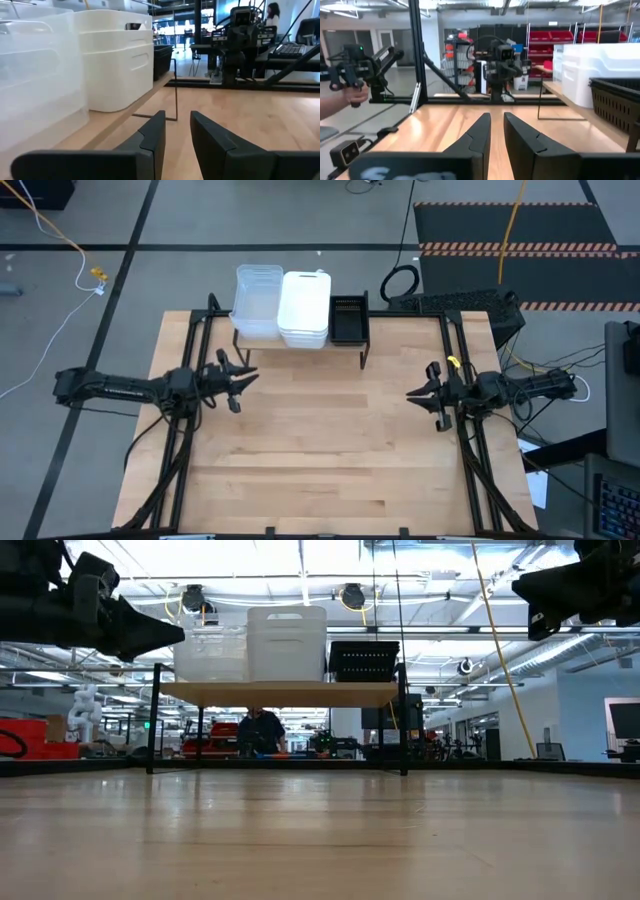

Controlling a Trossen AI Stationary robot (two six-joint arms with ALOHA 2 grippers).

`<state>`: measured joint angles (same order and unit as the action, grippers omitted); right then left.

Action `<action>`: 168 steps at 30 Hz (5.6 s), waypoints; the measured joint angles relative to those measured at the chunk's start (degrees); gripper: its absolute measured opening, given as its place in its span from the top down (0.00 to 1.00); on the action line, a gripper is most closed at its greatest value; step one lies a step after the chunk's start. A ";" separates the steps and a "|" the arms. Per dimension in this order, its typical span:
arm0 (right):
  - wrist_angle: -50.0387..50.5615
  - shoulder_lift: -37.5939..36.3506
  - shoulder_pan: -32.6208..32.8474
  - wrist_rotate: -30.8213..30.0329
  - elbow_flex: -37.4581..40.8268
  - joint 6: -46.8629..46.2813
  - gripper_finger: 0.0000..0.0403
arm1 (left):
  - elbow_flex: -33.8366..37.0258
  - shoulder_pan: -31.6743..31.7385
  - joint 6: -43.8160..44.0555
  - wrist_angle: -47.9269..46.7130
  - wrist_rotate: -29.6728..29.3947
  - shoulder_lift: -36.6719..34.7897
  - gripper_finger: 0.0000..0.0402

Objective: Stack baskets on shelf by color
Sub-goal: Return to Home Position

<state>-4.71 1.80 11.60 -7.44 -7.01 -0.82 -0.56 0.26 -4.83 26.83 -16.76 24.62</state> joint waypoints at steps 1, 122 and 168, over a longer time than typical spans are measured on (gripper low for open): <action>-0.29 0.00 0.00 -0.09 0.11 0.20 0.89 | 0.00 0.59 -0.06 -0.02 0.70 0.00 0.77; -1.05 0.87 -3.17 3.03 6.16 10.51 0.89 | -0.02 -4.16 -5.22 -23.63 9.07 -15.93 0.77; -1.05 0.87 -3.15 3.03 6.19 10.52 0.89 | -0.04 -4.16 -5.22 -23.63 9.09 -15.93 0.77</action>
<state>-5.76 2.68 8.45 -4.40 -0.82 9.70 -0.60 -3.90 -10.04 3.20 -7.67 8.69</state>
